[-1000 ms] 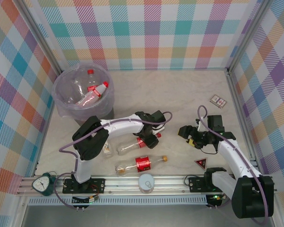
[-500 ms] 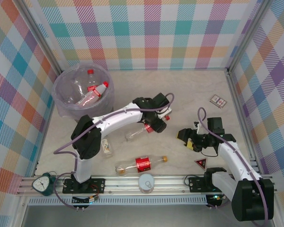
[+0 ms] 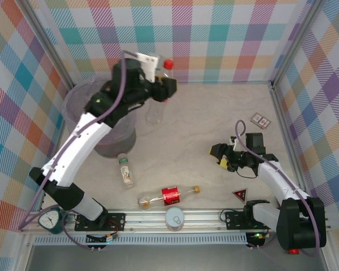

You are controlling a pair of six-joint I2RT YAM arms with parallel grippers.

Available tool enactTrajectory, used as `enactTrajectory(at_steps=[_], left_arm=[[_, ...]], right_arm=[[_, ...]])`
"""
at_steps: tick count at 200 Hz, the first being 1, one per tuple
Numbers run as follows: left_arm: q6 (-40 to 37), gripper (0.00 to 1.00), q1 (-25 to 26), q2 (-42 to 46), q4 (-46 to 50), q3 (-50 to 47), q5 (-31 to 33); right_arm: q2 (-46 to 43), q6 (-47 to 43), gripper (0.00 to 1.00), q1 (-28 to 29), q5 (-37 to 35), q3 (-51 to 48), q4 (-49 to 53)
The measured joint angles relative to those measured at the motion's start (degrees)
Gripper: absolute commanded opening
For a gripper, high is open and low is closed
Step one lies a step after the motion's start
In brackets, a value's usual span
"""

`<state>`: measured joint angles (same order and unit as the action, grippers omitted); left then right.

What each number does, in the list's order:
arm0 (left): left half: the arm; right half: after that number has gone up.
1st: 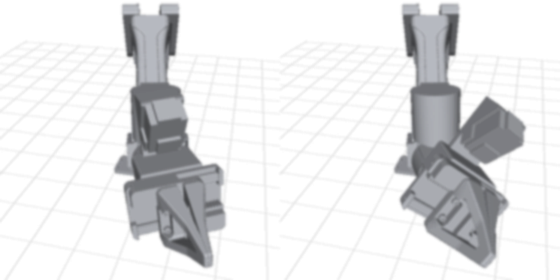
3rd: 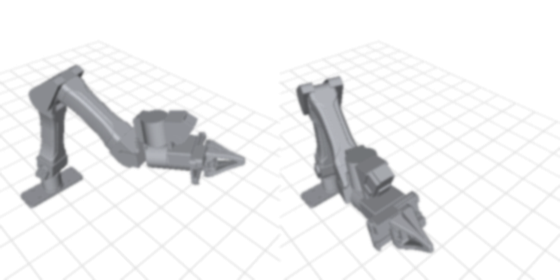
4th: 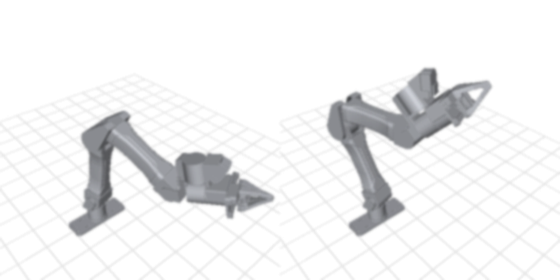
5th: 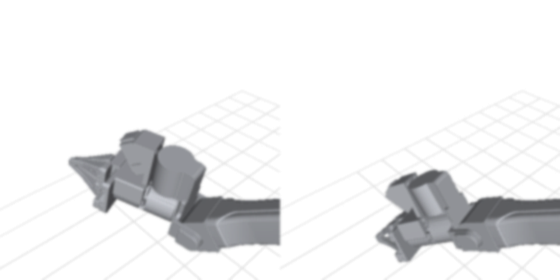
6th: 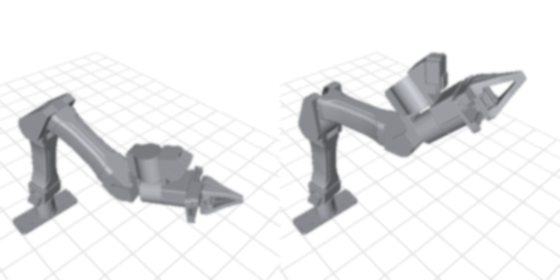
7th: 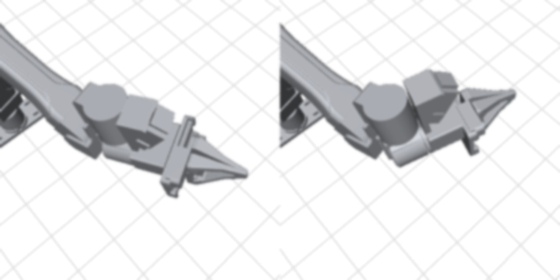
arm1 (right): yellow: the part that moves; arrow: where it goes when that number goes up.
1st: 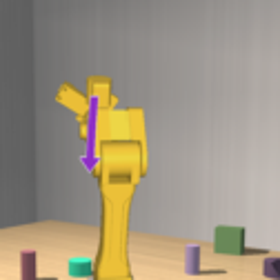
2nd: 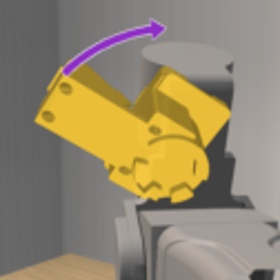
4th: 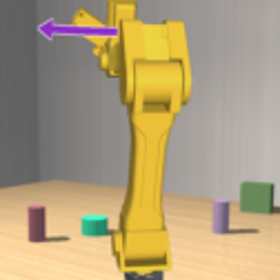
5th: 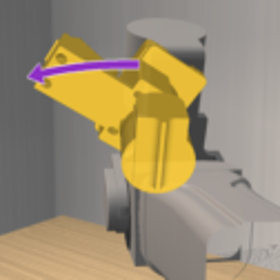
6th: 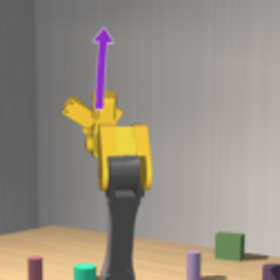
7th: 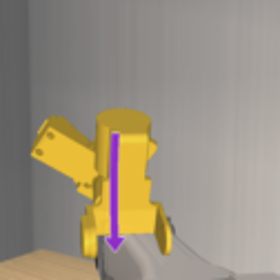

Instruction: Put the plastic bottles in the bin

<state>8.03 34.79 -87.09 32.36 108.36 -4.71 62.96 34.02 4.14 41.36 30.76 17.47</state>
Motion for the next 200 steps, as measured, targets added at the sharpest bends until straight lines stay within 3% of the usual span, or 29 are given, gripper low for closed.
enactTrajectory(at_steps=[59,86,154,200], left_arm=[[-0.6,0.15,-12.5,6.9,-0.9,-0.2,5.9],[-4.4,0.14,-16.7,8.0,3.7,3.5,9.2],[-15.1,0.15,-18.9,1.1,17.1,7.5,7.9],[-16.9,0.08,-19.9,-3.1,20.7,6.2,13.8]], right_arm=[[3.3,-0.2,0.85,0.0,-0.4,2.1,-3.5],[3.4,-1.3,0.85,0.1,-1.0,3.8,-3.3],[5.8,-1.9,0.85,0.1,-1.0,4.3,-3.4],[5.8,-2.9,0.86,0.1,-1.0,4.3,-3.0]])
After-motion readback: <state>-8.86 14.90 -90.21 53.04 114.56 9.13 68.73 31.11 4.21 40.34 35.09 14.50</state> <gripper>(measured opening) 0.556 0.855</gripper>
